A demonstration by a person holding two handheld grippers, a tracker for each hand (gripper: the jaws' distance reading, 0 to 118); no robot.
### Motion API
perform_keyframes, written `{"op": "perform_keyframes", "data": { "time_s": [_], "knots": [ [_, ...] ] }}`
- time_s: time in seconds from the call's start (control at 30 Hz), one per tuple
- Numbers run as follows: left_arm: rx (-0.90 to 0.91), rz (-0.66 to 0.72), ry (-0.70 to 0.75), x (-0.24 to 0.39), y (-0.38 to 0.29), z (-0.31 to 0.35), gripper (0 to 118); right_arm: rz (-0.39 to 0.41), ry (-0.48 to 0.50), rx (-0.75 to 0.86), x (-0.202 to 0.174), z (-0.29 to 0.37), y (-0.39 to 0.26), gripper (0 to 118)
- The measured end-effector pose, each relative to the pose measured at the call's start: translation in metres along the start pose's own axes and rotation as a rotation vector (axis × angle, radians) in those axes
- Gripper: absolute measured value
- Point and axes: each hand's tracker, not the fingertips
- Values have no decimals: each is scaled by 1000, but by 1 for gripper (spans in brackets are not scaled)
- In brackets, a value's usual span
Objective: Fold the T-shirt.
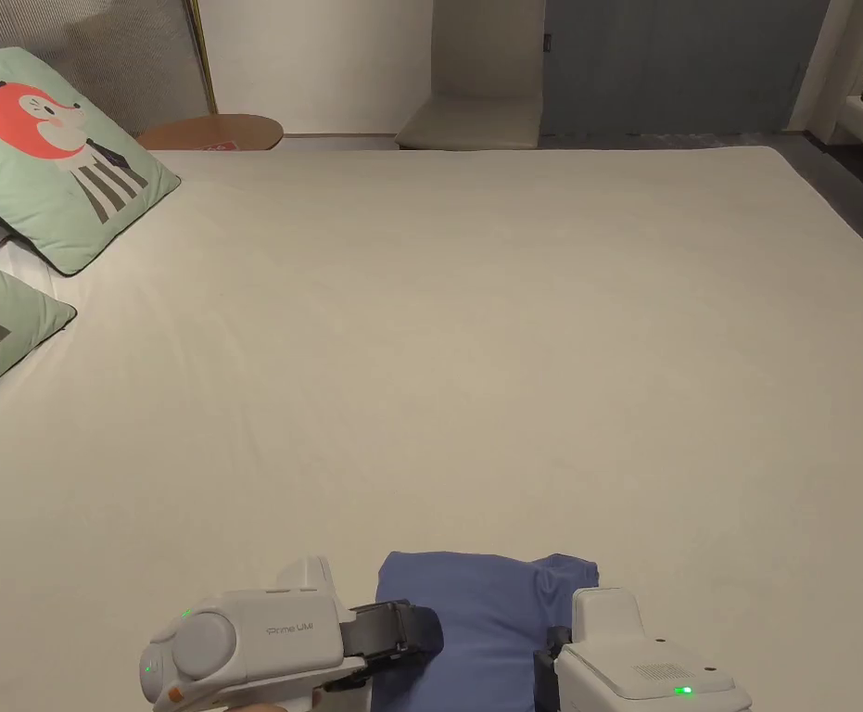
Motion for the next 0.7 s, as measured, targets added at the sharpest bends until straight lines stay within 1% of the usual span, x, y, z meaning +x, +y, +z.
{"op": "perform_keyframes", "data": {
  "time_s": [0.07, 0.1, 0.13, 0.2, 0.23, 0.27, 0.37, 0.5, 0.63, 0.7],
  "knots": [
    [2, 1, -23, -2, -2, 4, 31, -5, 5, 10, 2, -1, -2, 1],
    [-3, 20, -44, -2, -2, 5, 24, -6, 6, 19, 2, 0, -3, 1],
    [-6, 45, -65, -2, -1, 6, 22, -5, 5, 25, 1, 1, -4, 1],
    [-6, 36, -61, 1, 1, 6, 20, 5, -5, 37, -3, 3, -2, 1],
    [-8, 0, -47, 5, 2, 8, 20, 8, -8, 44, -4, 5, -1, 1],
    [-6, -33, -37, 8, 3, 10, 20, 1, -9, 61, -6, 9, 1, 1],
    [-19, -60, -51, 11, 16, 19, 20, -14, -8, 137, -11, 23, 13, 1],
    [-13, -198, 38, 11, 42, 46, 20, 39, -15, 254, -26, 44, 40, 1],
    [-9, -235, 109, -27, 82, 81, 20, 60, 5, 335, -46, 55, 69, 1],
    [1, -237, 193, -49, 102, 104, 20, 74, 22, 365, -59, 56, 82, 1]
  ]
}}
